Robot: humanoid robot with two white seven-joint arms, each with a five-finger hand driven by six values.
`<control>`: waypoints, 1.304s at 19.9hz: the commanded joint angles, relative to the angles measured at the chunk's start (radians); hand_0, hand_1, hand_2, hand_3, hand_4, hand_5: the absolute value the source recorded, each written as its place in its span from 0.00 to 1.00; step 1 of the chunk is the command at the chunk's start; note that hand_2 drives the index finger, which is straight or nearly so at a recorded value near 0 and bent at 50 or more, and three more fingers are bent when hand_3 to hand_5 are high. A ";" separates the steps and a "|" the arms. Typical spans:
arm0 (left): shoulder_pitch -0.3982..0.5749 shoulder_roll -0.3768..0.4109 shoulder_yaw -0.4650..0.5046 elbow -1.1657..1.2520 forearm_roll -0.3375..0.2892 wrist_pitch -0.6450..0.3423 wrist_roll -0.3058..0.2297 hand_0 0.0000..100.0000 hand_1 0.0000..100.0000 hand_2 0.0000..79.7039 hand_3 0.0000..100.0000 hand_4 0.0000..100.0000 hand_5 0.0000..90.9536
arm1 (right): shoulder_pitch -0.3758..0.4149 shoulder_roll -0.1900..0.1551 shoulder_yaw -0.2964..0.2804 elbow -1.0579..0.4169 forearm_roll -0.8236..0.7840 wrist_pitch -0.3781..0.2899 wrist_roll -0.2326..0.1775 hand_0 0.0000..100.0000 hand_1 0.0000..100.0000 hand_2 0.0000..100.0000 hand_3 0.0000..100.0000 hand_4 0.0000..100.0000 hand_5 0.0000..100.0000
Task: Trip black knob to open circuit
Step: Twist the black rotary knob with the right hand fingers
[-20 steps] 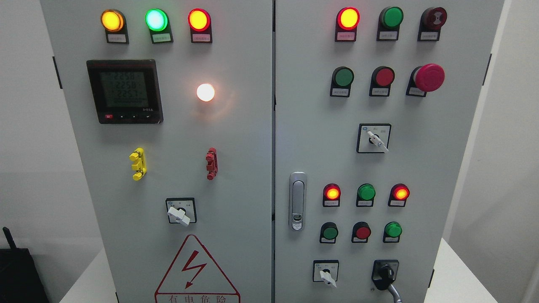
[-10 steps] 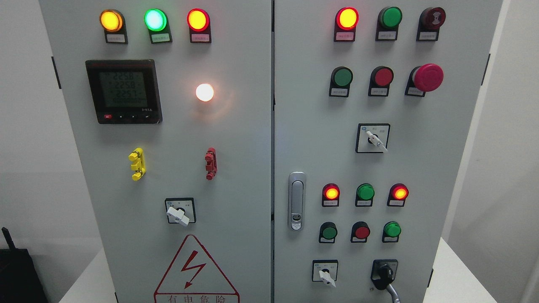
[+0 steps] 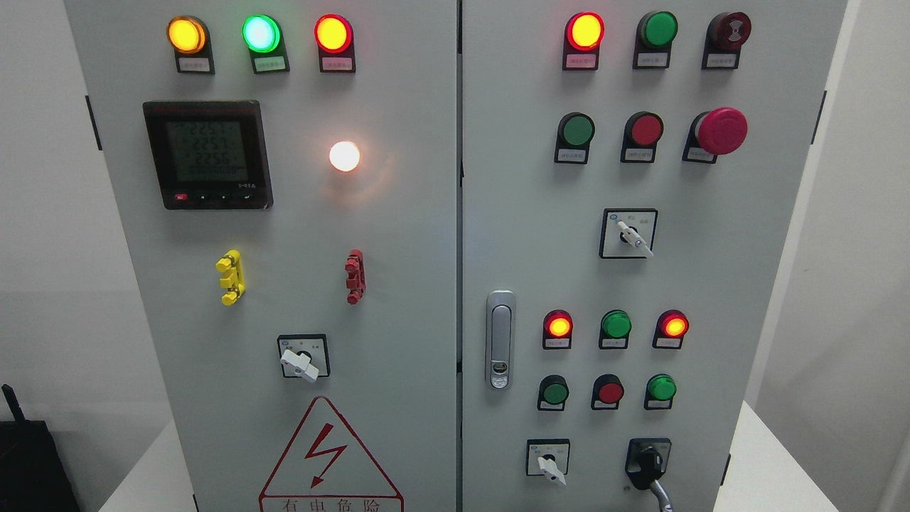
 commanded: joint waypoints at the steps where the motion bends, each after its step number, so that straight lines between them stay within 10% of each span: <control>1: 0.000 -0.001 0.001 0.001 0.002 0.000 0.000 0.12 0.39 0.00 0.00 0.00 0.00 | -0.023 0.003 0.038 -0.049 0.008 -0.018 0.024 1.00 0.98 0.00 1.00 1.00 0.95; 26: 0.000 -0.001 0.001 0.001 0.002 0.001 0.000 0.12 0.39 0.00 0.00 0.00 0.00 | -0.046 0.005 0.061 -0.061 0.008 -0.014 0.021 1.00 0.98 0.00 1.00 1.00 0.95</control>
